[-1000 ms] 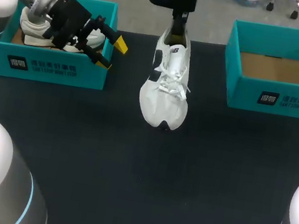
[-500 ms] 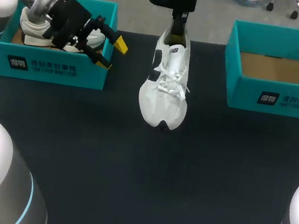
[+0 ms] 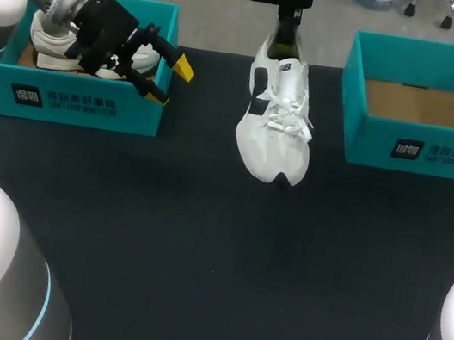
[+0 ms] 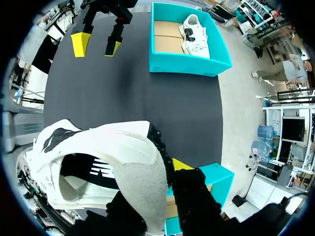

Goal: Take the shoe out of the shoebox, open the shoe tongue, remove and reinsert the insole, then place the shoe into the shoebox

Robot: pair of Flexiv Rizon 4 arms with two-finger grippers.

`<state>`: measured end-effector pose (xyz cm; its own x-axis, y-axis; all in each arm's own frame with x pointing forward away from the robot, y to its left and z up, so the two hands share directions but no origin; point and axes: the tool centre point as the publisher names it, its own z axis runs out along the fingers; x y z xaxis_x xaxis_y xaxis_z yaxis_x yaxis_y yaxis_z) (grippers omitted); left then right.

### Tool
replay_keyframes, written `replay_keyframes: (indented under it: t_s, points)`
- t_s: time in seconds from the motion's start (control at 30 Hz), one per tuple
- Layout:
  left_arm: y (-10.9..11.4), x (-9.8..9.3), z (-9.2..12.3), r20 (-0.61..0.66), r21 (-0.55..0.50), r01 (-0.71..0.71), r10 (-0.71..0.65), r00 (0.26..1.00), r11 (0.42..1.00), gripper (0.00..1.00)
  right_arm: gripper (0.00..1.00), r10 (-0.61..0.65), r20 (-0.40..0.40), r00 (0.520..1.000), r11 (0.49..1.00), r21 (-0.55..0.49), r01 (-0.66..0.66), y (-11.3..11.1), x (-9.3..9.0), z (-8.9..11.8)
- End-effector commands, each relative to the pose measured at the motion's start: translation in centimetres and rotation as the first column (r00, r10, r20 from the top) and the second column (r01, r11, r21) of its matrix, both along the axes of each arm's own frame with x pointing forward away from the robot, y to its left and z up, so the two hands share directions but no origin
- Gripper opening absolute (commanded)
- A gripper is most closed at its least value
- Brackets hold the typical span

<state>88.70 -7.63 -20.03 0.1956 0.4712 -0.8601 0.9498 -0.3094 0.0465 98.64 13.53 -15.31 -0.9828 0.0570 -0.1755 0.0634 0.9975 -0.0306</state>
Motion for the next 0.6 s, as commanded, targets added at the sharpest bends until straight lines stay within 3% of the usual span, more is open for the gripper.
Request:
replay_keyframes:
  t_s: [0.03,0.4,0.6]
  points:
    - [0.0,0.0,0.0,0.001,0.003,0.001,-0.001,1.0,1.0,1.0,0.0,0.017,-0.02,1.0,1.0,0.021,-0.017,-2.9,1.6,0.1]
    - [0.0,0.0,0.0,0.001,0.003,0.001,-0.001,1.0,1.0,1.0,0.0,0.002,-0.015,1.0,1.0,0.019,-0.001,-11.3,6.3,-0.8]
    - [0.0,0.0,0.0,0.001,0.003,0.001,-0.001,1.0,1.0,1.0,0.0,-0.011,-0.002,1.0,1.0,-0.007,0.011,-15.7,7.4,-1.0]
